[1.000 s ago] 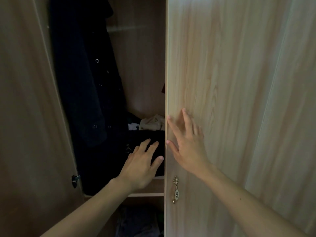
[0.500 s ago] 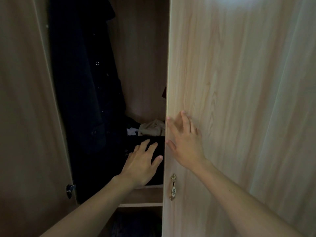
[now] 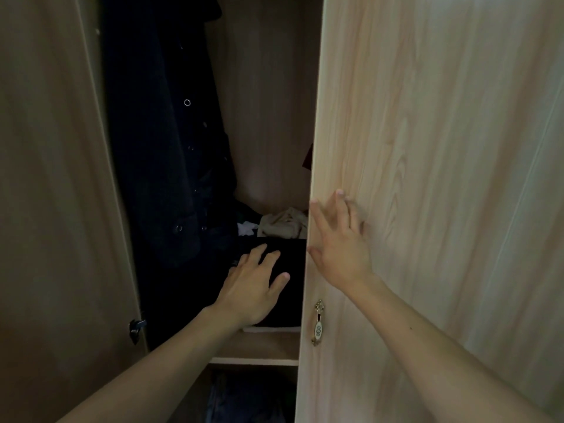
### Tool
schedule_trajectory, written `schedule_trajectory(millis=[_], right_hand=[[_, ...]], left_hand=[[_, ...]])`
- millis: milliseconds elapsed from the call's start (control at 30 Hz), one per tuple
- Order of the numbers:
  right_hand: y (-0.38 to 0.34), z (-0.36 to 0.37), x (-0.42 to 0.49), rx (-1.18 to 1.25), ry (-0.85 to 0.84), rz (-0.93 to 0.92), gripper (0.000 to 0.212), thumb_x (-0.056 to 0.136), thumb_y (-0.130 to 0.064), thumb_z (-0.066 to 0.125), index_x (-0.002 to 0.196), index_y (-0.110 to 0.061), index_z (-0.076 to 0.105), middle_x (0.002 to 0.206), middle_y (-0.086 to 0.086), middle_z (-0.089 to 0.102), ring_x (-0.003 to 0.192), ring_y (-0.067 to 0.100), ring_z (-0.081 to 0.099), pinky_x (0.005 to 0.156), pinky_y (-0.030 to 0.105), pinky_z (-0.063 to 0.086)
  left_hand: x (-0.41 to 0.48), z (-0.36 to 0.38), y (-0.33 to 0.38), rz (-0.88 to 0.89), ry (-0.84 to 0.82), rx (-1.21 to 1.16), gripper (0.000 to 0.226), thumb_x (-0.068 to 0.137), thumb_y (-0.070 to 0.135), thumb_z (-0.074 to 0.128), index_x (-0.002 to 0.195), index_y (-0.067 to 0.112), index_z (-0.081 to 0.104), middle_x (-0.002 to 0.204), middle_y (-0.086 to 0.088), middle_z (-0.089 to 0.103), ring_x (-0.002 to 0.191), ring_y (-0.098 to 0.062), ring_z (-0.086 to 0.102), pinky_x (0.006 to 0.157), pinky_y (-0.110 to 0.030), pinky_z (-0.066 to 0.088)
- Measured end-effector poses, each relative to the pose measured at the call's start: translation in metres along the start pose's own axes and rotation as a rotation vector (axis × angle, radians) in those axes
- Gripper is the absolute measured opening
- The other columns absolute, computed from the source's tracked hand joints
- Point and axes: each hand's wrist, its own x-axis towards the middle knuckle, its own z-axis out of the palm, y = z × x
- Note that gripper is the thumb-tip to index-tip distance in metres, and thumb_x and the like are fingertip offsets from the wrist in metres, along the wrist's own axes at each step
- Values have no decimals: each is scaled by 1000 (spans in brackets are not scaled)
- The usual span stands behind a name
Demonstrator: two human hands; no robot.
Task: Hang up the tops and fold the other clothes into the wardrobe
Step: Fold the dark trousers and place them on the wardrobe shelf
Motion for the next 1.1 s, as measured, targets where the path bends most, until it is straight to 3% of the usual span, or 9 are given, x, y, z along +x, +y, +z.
schedule_trajectory(millis=[200, 333, 400, 533, 733, 1033, 1100], right_hand=[[1, -26, 0, 137, -121, -17, 97, 87, -47, 67, 156, -31, 0, 162, 10, -14, 150, 32, -3, 116, 52, 28], [5, -54, -10, 281, -42, -24, 75, 90, -36, 64, 149, -17, 24, 153, 11, 23, 139, 32, 28, 103, 45, 43], [7, -62, -21, 299, 8, -15, 66, 92, -34, 61, 147, -14, 31, 150, 11, 30, 137, 31, 31, 99, 45, 45], [7, -65, -44, 363, -14, -64, 64, 93, -35, 58, 148, -13, 33, 153, 11, 29, 141, 31, 28, 103, 48, 44], [-10, -51, -75, 546, -85, -101, 66, 96, -42, 55, 151, -21, 27, 156, 4, 28, 144, 23, 26, 110, 38, 36], [-90, -90, -102, 646, -62, -214, 66, 95, -43, 57, 152, -21, 30, 155, -1, 31, 144, 17, 30, 113, 34, 37], [-113, -103, -108, 657, -62, -223, 66, 95, -44, 56, 152, -21, 30, 155, 0, 32, 144, 17, 30, 113, 38, 39]], left_hand=[[-7, -10, 15, 24, 14, 10, 61, 102, 54, 35, 155, 26, 27, 165, 0, 14, 148, -25, 19, 118, -48, 26], [-16, -20, 29, 44, 45, 12, 60, 102, 54, 36, 154, 25, 29, 164, -1, 16, 147, -25, 20, 117, -48, 27], [-20, -25, 37, 43, 63, 7, 60, 102, 54, 37, 154, 26, 30, 164, 0, 16, 147, -25, 20, 117, -48, 27], [-36, -32, 51, 20, 77, -5, 59, 102, 53, 37, 154, 25, 29, 164, 0, 15, 149, -24, 18, 119, -48, 25], [-81, -39, 48, -91, 127, -18, 58, 102, 50, 40, 153, 24, 34, 163, 0, 21, 147, -22, 23, 118, -47, 28], [-160, -102, 24, -106, 257, 65, 57, 100, 53, 40, 150, 26, 36, 161, 2, 25, 145, -22, 29, 115, -47, 34], [-182, -120, 17, -83, 286, 72, 56, 100, 53, 40, 148, 26, 38, 161, 3, 27, 144, -21, 29, 114, -46, 35]])
